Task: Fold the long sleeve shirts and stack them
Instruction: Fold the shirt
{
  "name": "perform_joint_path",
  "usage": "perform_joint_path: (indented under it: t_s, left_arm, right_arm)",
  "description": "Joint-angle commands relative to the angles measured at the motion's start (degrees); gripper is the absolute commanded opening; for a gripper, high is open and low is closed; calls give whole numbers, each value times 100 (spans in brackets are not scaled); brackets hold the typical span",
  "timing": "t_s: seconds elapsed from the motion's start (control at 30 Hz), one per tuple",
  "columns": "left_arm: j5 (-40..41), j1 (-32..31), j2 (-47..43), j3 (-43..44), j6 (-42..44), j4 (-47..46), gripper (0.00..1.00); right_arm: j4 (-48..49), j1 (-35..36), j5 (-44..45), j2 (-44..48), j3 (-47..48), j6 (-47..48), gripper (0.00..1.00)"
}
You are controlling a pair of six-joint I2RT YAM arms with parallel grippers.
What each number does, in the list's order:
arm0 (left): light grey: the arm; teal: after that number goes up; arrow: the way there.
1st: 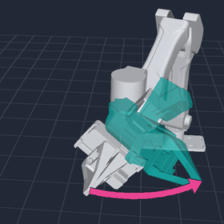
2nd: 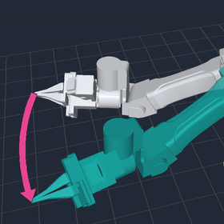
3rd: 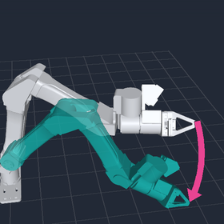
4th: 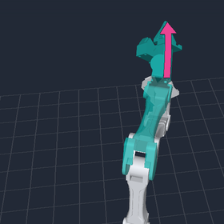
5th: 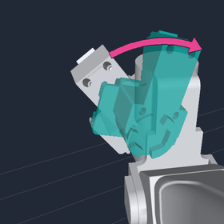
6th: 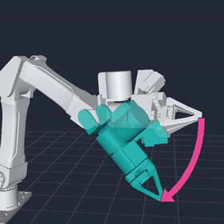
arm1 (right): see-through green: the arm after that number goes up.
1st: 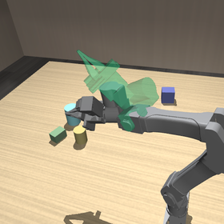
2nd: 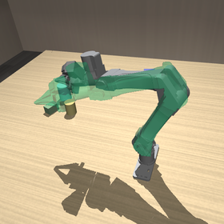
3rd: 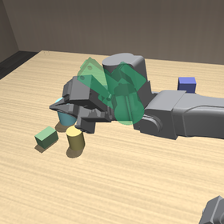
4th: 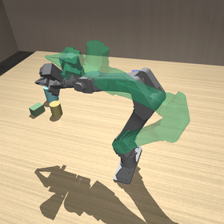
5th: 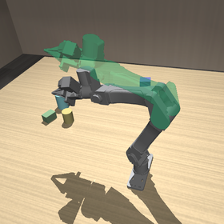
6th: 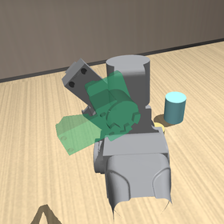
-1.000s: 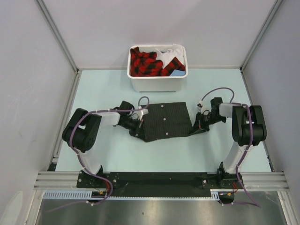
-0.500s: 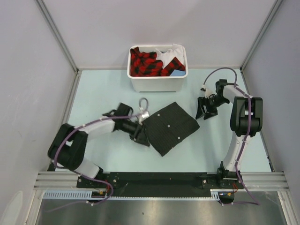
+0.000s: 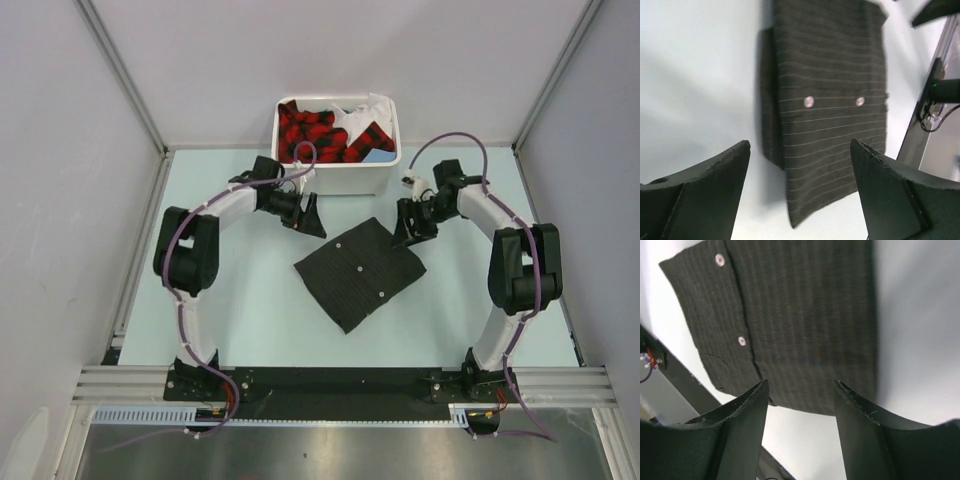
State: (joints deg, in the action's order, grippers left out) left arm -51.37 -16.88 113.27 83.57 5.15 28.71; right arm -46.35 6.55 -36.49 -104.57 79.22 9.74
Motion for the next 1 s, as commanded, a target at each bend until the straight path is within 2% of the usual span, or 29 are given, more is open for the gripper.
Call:
perform_joint_path:
  t_s: [0.0, 0.17, 0.37, 0.6, 0.73, 0.77, 0.83, 0.87, 0.97]
  left_arm:
    - [101, -131, 572, 590, 373, 337, 87]
    - [119, -324, 1161, 941, 531, 599, 87]
    - [-135, -465, 1513, 696, 470, 706, 83]
    - [-373, -790, 1663, 573, 251, 645, 63]
    - [-268, -843, 1628, 389, -30, 215, 52]
    - [-242, -834, 1628, 379, -144, 66, 44]
    - [-224, -782, 1584, 353, -277, -75, 35]
    - [-198, -764, 1532, 353, -338, -102, 23]
    - [-14, -685, 1102, 274, -365, -138, 0]
  right_arm:
    - [441, 417, -298, 43, -319, -350, 58]
    - [504, 549, -131, -282, -399, -332, 58]
    - [381, 541, 334, -573, -337, -174, 57]
    - [539, 593, 511, -670, -670, -139, 56]
    - [539, 593, 520, -608, -724, -95, 56]
    - [539, 593, 529, -573, -733, -104, 56]
    - [530, 602, 520, -529, -741, -104, 56]
    - [530, 602, 520, -503, -750, -112, 56]
    - [539, 593, 468, -380, -750, -191, 57]
